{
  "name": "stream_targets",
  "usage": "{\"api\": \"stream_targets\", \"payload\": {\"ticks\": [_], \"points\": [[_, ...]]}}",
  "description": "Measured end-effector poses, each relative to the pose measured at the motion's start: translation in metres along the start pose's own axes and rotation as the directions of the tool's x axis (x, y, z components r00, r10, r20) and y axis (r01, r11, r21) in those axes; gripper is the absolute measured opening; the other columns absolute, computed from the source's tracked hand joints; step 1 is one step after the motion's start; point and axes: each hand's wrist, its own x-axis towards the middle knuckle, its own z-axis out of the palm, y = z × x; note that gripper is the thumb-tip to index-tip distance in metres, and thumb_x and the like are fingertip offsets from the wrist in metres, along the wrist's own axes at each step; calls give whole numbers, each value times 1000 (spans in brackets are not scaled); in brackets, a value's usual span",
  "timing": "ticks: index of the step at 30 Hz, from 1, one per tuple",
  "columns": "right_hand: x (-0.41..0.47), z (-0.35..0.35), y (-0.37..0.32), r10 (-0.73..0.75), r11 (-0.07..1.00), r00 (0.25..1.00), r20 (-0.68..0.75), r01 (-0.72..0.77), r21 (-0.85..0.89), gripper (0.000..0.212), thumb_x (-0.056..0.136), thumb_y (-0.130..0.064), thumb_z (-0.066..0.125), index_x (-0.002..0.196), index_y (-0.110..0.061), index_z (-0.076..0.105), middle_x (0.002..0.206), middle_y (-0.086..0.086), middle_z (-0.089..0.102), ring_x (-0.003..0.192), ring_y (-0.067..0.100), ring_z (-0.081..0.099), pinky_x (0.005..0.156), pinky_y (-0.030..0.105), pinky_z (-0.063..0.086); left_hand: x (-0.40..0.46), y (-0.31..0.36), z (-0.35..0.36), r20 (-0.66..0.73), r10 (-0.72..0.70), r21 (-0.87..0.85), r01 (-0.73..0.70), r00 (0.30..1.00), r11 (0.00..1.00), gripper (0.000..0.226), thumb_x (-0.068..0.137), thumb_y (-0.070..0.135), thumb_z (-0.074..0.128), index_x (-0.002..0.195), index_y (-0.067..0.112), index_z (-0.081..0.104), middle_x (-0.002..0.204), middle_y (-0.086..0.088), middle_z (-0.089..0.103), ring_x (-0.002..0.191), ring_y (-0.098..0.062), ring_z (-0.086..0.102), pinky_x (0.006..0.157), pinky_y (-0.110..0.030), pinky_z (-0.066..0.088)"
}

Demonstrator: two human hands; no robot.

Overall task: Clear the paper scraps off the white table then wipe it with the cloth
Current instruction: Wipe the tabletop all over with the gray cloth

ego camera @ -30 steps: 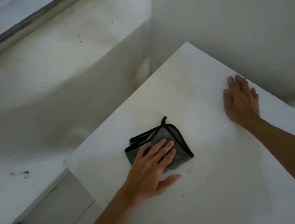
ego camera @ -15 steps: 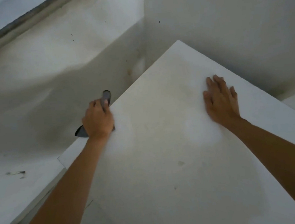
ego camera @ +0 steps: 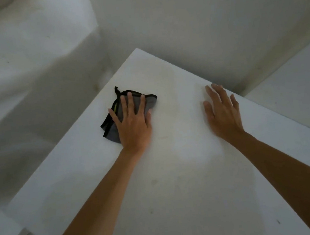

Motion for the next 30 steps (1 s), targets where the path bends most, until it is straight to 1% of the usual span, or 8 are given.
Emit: {"api": "stream_targets", "payload": {"ticks": [5, 14, 18, 20, 22, 25, 28, 30], "points": [[-52, -25, 64, 29, 1000, 993, -110, -28, 9, 43, 109, -34, 34, 149, -20, 46, 154, 1, 44, 145, 20, 39, 119, 53, 30, 30, 69, 19, 30, 61, -12, -61, 998, 998, 54, 106, 49, 18, 158, 32, 23, 167, -7, 13, 155, -27, 4, 119, -65, -2], [-121, -72, 176, 185, 982, 961, -207, -190, -2, 43, 108, -33, 35, 145, -17, 50, 150, 4, 49, 141, 22, 44, 115, 53, 34, 0, 232, 63, 57, 245, -51, -242, 968, 969, 52, 106, 45, 25, 156, 32, 29, 167, -8, 16, 155, -28, 9, 118, -66, 4], [-149, -84, 206, 221, 975, 946, -237, -222, 22, 43, 107, -32, 36, 145, -17, 50, 149, 4, 49, 139, 22, 45, 114, 52, 36, -69, 283, 65, 42, 620, -229, -596, 783, 769, 46, 102, 44, 34, 142, 30, 53, 154, -1, 45, 146, -19, 34, 113, -56, 26], [-162, -91, 217, 226, 974, 941, -250, -220, 50, 42, 107, -30, 37, 144, -17, 50, 148, 4, 50, 138, 23, 45, 113, 48, 36, -99, 295, 53, 38, 740, -415, -663, 672, 623, 43, 102, 44, 36, 125, 21, 65, 125, -3, 67, 122, -20, 55, 97, -48, 40], [-173, -99, 229, 214, 977, 943, -254, -206, 60, 41, 108, -30, 36, 144, -17, 50, 148, 3, 50, 137, 22, 46, 113, 47, 35, -112, 295, 36, 1, 677, -592, -545, 736, 593, 44, 102, 43, 37, 104, 11, 67, 90, -10, 67, 89, -29, 62, 78, -43, 43], [-186, -111, 251, 173, 985, 950, -260, -170, 35, 40, 108, -30, 37, 143, -18, 51, 146, 3, 51, 137, 22, 46, 113, 46, 35, -89, 283, 10, -261, 283, -543, -383, 923, 747, 37, 102, 35, 45, 90, 4, 62, 76, -20, 58, 71, -37, 59, 67, -40, 39], [-195, -118, 271, 149, 989, 953, -262, -146, 33, 40, 108, -31, 35, 143, -18, 51, 147, 3, 50, 137, 21, 46, 113, 46, 35, -35, 269, -8, -441, 104, -315, -262, 891, 912, 44, 105, 37, 39, 96, 2, 63, 85, -23, 60, 82, -38, 58, 69, -44, 44], [-200, -119, 281, 129, 992, 957, -260, -126, 28, 41, 108, -31, 35, 144, -18, 50, 147, 3, 50, 137, 21, 46, 113, 47, 35, -17, 267, 7, -350, 128, -207, -210, 928, 956, 52, 107, 43, 31, 107, 3, 64, 109, -20, 64, 102, -38, 56, 81, -49, 47]]}}
